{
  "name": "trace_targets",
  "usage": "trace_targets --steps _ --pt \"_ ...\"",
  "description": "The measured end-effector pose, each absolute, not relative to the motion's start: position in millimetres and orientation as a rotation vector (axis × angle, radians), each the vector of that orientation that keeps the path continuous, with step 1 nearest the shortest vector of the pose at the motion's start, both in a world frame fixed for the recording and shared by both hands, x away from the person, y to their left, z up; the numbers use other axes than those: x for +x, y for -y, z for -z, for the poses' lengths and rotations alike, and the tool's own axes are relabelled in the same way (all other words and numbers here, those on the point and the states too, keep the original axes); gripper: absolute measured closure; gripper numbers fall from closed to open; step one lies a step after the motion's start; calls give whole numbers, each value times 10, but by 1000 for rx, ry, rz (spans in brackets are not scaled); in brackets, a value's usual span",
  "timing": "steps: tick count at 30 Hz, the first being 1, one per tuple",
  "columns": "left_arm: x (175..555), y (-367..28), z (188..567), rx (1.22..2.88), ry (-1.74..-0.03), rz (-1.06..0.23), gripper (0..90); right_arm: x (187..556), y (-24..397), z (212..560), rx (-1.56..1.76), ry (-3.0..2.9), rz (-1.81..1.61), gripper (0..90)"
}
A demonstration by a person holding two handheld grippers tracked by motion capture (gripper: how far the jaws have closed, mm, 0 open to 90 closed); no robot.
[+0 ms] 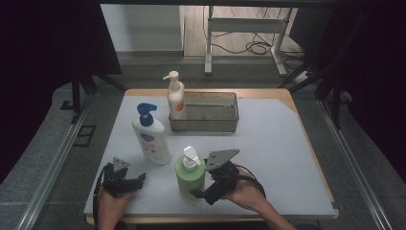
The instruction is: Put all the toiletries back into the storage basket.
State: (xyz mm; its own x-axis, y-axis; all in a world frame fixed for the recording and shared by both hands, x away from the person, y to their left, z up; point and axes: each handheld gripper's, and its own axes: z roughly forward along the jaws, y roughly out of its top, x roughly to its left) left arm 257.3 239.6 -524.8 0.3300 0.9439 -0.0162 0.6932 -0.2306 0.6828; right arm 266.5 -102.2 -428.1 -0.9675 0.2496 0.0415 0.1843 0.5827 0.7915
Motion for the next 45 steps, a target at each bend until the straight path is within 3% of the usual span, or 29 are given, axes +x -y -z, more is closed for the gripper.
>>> trace_targets --steps 13,17,45 --pt "2573 -2396 5249 2004 -1433 -548 125 2670 818 4315 357 -2723 -1366 46" --pt "2573 -2396 5249 2004 -1433 -547 125 2679 810 4329 365 -2708 -1359 108" --pt "2575 -2399 5247 2008 -1430 -548 125 2856 975 4126 546 -2574 -1285 121"
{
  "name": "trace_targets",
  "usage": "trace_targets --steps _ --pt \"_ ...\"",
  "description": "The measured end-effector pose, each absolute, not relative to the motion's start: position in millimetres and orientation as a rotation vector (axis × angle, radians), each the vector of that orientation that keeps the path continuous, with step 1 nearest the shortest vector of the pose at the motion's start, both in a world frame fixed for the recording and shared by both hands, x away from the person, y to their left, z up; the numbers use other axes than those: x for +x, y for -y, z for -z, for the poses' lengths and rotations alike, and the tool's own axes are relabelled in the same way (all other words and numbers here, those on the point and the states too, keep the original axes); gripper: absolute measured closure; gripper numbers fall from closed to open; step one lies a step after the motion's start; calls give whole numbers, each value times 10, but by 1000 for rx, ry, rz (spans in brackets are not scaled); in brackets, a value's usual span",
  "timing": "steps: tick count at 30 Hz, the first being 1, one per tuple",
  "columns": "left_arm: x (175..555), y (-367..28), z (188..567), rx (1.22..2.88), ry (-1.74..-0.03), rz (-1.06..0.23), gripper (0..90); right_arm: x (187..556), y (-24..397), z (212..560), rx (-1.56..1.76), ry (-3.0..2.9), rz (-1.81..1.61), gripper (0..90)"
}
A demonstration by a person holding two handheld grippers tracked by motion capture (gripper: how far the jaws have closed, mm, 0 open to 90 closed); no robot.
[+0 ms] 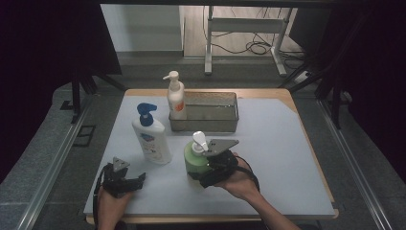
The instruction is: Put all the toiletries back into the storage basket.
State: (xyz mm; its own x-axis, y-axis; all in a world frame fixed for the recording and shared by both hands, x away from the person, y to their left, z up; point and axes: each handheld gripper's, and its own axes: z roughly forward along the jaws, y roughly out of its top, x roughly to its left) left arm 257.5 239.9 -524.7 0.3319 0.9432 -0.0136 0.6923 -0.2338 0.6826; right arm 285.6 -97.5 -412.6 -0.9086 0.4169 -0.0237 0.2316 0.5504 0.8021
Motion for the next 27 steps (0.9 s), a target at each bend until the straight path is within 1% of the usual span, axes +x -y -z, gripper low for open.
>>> trace_targets --steps 13,27 --pt "2575 -2398 5248 2007 -1431 -549 125 3111 1059 3995 640 -2503 -1278 122" --pt "2576 -2400 5249 2005 -1430 -548 124 3356 1087 3834 667 -2452 -1274 122"
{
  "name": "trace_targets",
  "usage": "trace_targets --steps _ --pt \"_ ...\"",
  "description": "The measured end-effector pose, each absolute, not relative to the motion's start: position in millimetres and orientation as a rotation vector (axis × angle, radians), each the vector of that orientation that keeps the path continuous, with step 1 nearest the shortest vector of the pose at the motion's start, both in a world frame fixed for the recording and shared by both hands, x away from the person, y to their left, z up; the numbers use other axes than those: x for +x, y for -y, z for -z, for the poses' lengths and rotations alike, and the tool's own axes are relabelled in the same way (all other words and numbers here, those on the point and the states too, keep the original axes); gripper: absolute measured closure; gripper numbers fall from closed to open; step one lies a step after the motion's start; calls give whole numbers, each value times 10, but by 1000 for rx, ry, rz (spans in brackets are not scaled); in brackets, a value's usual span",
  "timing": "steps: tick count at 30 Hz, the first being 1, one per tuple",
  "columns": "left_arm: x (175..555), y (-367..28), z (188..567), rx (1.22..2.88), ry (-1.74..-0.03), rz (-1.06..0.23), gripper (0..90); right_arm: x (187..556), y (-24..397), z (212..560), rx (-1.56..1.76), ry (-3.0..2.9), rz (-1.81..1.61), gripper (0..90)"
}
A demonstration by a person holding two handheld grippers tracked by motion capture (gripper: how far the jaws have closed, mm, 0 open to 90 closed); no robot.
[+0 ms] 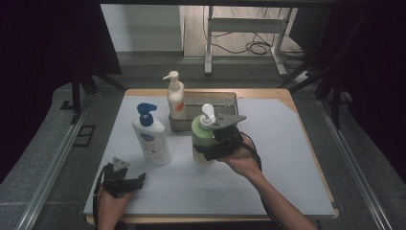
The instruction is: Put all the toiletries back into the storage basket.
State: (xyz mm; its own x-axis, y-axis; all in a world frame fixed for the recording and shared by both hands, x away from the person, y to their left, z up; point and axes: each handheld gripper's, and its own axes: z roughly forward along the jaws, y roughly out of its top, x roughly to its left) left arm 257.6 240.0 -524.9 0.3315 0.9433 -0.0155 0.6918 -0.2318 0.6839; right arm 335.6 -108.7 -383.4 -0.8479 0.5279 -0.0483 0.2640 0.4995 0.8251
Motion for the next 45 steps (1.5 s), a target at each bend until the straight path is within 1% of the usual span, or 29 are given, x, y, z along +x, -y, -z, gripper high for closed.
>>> trace_targets --steps 18,45 --pt "2577 -2400 5251 2003 -1430 -547 124 3693 1056 3632 743 -2360 -1266 122" --pt "2578 -2400 5251 2003 -1430 -546 124 4138 966 3472 853 -2274 -1236 123"
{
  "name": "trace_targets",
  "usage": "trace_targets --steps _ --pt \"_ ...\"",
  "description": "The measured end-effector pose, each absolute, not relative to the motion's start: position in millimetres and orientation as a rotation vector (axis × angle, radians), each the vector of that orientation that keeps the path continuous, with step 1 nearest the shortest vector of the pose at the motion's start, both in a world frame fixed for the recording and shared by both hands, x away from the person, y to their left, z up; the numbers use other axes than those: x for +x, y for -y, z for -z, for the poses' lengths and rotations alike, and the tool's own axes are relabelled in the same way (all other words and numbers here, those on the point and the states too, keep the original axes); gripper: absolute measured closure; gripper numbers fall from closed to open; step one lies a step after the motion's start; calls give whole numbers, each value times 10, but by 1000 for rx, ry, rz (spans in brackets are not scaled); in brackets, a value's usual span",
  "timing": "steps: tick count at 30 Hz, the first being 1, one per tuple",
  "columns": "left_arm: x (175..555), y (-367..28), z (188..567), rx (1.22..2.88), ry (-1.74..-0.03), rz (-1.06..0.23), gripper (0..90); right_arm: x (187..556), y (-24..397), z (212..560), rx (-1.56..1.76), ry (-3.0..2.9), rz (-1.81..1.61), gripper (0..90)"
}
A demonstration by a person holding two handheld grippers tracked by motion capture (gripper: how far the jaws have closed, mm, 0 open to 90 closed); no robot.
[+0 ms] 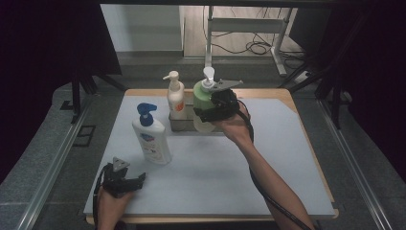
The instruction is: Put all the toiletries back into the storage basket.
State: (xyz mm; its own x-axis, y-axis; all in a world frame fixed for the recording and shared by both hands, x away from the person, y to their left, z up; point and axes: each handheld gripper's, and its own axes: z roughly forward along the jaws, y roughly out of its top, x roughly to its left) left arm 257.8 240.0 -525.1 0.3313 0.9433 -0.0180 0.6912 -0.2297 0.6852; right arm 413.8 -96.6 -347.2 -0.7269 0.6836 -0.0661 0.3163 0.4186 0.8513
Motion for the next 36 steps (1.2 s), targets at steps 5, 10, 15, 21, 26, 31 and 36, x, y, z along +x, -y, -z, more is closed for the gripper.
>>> trace_targets --steps 5,10,15,21,26,31,36 --pt "2578 -2401 5251 2003 -1430 -546 124 4216 953 3455 876 -2256 -1240 123" --pt "2578 -2400 5251 2002 -1430 -546 124 4299 934 3445 887 -2240 -1228 123" --pt "2578 -2401 5250 2003 -1430 -545 124 4373 917 3432 895 -2226 -1234 123" --pt "2577 -2400 5250 2001 -1432 -543 124 4469 890 3445 908 -2207 -1226 123" --pt "2577 -2401 5250 2003 -1432 -543 123 4550 869 3470 916 -2199 -1215 123" --pt "2578 -2402 5250 2003 -1432 -542 123 4637 859 3496 932 -2185 -1209 123" --pt "2578 -2402 5250 2003 -1432 -542 123 4718 838 3543 944 -2179 -1194 123"
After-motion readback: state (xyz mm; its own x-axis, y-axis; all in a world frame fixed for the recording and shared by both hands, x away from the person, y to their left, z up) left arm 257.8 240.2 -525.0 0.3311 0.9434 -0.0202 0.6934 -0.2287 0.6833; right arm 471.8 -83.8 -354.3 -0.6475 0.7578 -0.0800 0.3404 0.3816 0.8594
